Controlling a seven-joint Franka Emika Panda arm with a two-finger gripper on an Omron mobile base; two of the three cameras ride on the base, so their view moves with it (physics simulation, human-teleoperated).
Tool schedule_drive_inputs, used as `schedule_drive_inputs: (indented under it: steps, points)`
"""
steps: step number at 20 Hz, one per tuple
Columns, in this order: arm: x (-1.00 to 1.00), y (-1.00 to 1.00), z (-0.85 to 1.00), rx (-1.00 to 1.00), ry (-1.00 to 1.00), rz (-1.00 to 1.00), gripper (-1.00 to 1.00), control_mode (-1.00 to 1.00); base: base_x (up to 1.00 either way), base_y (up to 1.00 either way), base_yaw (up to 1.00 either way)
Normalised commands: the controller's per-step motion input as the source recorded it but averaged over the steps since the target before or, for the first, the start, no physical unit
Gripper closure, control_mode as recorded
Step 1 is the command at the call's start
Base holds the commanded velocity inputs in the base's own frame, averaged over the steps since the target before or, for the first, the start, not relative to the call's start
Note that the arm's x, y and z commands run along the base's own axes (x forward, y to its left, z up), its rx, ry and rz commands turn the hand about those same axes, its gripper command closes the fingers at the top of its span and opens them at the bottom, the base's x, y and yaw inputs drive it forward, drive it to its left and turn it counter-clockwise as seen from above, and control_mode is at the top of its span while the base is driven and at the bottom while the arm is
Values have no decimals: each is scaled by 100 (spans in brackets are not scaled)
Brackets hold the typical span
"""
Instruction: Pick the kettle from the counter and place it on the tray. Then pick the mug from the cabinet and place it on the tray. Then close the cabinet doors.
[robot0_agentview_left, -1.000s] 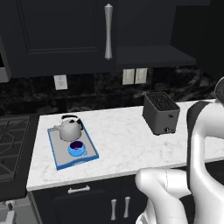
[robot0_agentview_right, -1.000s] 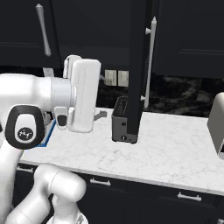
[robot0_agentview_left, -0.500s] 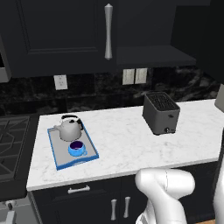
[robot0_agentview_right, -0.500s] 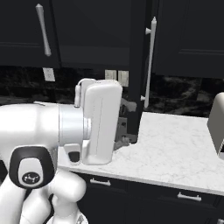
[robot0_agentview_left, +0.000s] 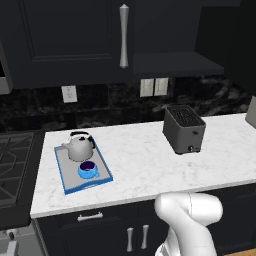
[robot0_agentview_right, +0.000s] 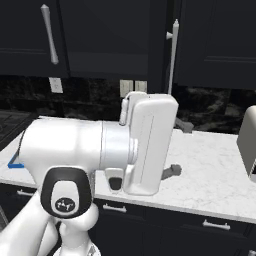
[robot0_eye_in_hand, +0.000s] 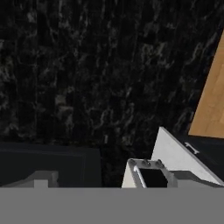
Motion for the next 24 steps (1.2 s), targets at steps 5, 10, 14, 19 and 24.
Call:
schedule_drive_inputs:
  steps: [5,10,14,19,24]
  points:
    - [51,-9,0,0,12,6,-100,-100,0,0,0]
    - [68,0,0,0,13,19,-100,-100,0,0,0]
    - [53,13,0,-3,16,23,-100,-100,0,0,0]
    - [47,49,0,-9,14,25,-100,-100,0,0,0]
    - [45,65,0,-10,15,29,-100,-100,0,0,0]
